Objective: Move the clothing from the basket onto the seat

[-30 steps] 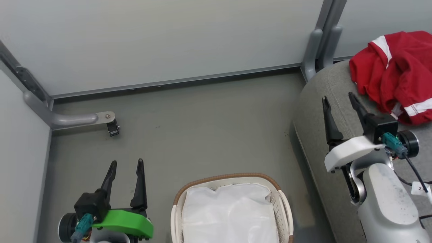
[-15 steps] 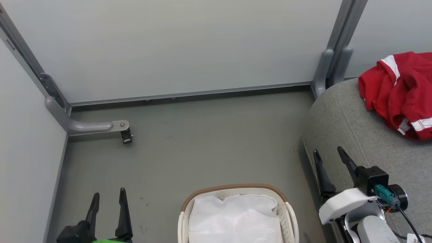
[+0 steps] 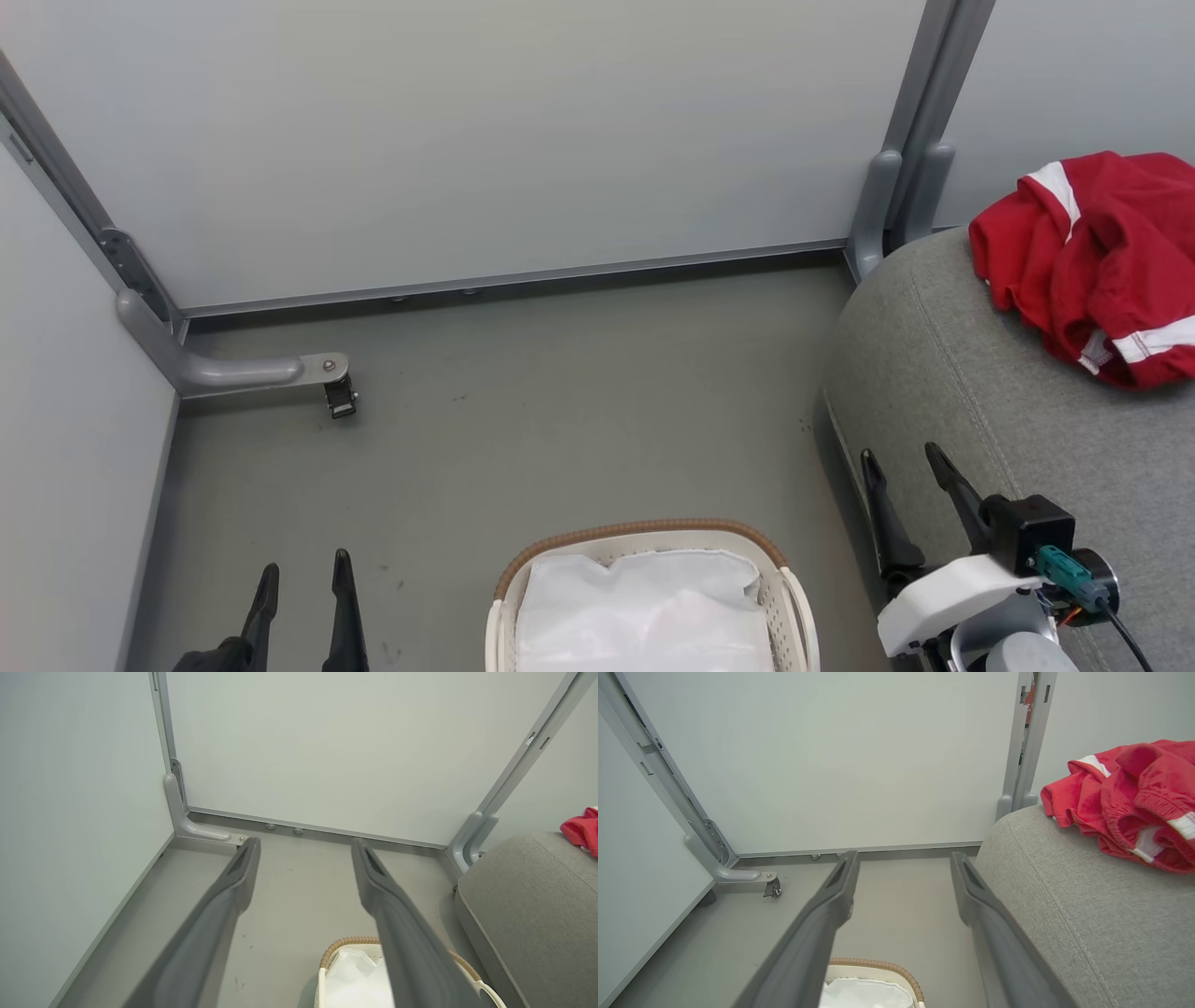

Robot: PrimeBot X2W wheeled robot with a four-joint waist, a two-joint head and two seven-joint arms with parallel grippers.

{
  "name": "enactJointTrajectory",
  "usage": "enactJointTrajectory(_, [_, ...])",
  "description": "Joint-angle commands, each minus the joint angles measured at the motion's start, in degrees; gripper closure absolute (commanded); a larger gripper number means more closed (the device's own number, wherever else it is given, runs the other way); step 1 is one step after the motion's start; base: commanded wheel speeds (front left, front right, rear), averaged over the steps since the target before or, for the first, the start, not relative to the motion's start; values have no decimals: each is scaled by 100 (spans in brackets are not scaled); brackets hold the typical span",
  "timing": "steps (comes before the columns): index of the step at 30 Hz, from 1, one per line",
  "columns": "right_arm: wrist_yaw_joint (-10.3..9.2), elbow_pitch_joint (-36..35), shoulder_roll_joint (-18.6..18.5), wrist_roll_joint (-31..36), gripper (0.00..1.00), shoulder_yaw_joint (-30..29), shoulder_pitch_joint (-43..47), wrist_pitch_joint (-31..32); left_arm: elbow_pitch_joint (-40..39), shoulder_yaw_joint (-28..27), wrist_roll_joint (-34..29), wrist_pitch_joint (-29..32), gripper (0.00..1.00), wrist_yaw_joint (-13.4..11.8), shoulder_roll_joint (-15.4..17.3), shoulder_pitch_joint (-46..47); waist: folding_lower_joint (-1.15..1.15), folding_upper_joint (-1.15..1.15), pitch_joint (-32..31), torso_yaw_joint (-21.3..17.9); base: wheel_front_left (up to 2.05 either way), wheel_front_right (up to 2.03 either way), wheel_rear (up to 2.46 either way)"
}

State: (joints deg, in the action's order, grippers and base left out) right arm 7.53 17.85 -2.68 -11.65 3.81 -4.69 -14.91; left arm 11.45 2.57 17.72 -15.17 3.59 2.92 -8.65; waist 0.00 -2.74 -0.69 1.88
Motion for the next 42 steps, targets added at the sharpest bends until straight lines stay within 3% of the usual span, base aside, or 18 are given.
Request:
enactJointTrajectory(1, [-8,-26,-18,-20,0,-1,89,-17,-1,11,36,4,0,-29,-2,-85,0,0,-4,0,0,0,0])
enactJointTrajectory(14, [-8,-28,-18,-24,0,-1,71,-17,9,56,52,4,0,57,-1,-75,0,0,-10,-10,0,0,0])
enactJointTrajectory(15, [0,-6,0,-3,100,5,29,0,4,63,20,1,100,39,-3,-6,0,0,-11,-10,0,0,0])
enactJointTrajectory(19, [0,146,19,-80,100,-16,75,38,162,67,94,30,100,45,-10,18,0,0,-8,-12,0,0,0])
enactJointTrajectory(25, [0,151,15,-735,100,-130,-3,239,153,-29,702,218,100,25,-9,177,0,9,-4,-21,0,0,0])
enactJointTrajectory(42, [-1,66,5,-2380,100,-324,-110,652,40,-226,2218,646,100,-33,-6,498,0,0,53,-45,0,0,0])
